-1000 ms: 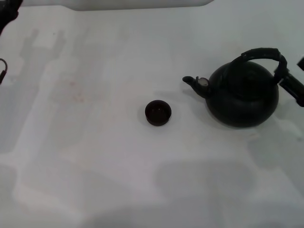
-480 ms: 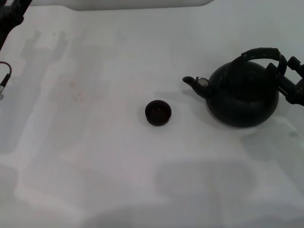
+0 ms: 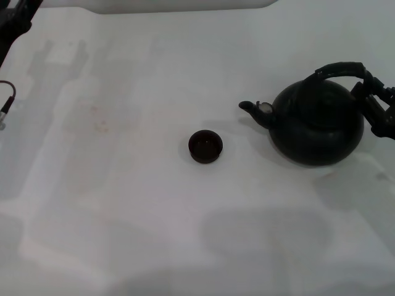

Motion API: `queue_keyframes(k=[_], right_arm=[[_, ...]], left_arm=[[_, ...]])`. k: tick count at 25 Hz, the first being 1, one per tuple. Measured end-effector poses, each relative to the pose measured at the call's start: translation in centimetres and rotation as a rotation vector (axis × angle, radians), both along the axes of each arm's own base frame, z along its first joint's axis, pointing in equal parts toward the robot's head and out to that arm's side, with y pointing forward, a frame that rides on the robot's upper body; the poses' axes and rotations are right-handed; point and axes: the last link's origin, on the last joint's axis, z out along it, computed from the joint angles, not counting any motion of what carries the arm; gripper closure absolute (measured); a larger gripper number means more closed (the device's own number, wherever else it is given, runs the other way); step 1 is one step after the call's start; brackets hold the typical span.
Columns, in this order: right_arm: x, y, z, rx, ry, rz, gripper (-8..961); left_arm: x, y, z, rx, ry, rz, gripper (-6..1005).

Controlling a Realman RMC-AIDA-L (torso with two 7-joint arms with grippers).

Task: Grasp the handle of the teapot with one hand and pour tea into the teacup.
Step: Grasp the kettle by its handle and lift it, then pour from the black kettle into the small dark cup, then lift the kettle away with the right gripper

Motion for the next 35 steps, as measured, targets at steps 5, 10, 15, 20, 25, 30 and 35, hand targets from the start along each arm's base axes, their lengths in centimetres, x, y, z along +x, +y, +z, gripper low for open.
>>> queue_keyframes(k=[5, 10, 15, 20, 25, 30, 35], right_arm=[[-0.3, 0.1, 0.0, 0.005, 0.007, 0.015, 497], [-1.6, 0.2, 0.5, 0.03, 0.036, 0.096, 702], [-3.1, 0.9, 0.7, 0.052, 0.024, 0.183, 734], [-5.3, 3.2, 0.3, 0.074, -0.067, 0.294, 754], [-6.3, 5.0, -0.1, 0.103, -0.181, 0.333, 769], [-7.4, 5.8, -0.9, 0.127, -0.314, 0.411, 779], [-7.9, 6.1, -1.3, 0.157, -0.399, 0.456, 788]], left_arm=[[-0.1, 0.0, 0.0, -0.003, -0.002, 0.005, 192], [-0.1, 0.0, -0.1, -0.004, -0.002, 0.006, 192], [-0.1, -0.1, -0.1, -0.01, -0.025, 0.01, 193], [-0.2, -0.1, -0.1, -0.012, -0.028, 0.013, 193], [0.0, 0.0, -0.1, -0.012, -0.025, 0.009, 193], [0.0, 0.1, -0.2, -0.013, -0.024, 0.01, 192], [-0.2, -0.1, -0.3, -0.018, -0.023, 0.017, 192]])
